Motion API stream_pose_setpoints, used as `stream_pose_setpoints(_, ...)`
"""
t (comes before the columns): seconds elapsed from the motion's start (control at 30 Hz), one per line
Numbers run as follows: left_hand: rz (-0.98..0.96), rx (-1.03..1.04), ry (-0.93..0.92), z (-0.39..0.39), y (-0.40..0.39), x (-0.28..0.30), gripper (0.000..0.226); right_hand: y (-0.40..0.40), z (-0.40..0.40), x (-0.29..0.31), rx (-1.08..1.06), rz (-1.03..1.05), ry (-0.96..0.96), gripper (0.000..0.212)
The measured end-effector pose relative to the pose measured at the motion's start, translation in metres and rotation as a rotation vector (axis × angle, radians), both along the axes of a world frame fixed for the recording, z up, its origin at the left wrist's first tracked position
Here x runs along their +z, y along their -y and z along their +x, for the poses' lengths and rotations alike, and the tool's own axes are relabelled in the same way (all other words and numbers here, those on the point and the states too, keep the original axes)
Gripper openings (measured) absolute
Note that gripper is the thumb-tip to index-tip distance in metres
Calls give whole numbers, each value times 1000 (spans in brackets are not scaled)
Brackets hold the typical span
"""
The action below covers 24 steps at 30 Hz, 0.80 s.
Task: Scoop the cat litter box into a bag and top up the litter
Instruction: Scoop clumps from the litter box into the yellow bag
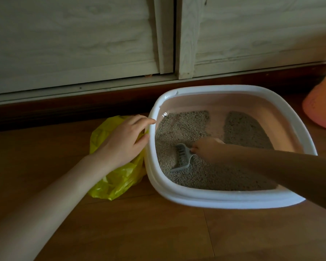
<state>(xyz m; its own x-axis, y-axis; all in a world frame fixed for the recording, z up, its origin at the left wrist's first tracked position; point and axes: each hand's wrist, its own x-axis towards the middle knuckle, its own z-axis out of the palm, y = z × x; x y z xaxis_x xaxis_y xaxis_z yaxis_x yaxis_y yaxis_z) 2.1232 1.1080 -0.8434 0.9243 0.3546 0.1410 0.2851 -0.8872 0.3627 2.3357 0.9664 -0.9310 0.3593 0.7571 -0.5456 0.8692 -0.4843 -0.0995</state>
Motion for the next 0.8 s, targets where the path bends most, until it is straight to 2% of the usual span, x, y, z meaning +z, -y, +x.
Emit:
stream_pose_setpoints(0.13, -7, 13, -8, -5, -3, 0, 36, -8, -5, -15, -105, 51, -222, 30)
stream_pose_setpoints(0.4, 2, 36, -10, -9, -3, 0, 36, 0, -4, -22, -249, 233, -465, 27)
stream_pose_setpoints(0.53, -3, 37, -7, -5, -3, 1, 36, 1, 0, -22, -274, 246, -491, 30)
stream_pose_setpoints(0.8, 6, 28, -11, -2, 2, 4, 36, 22, 19, -5, -361, 267, -392, 33)
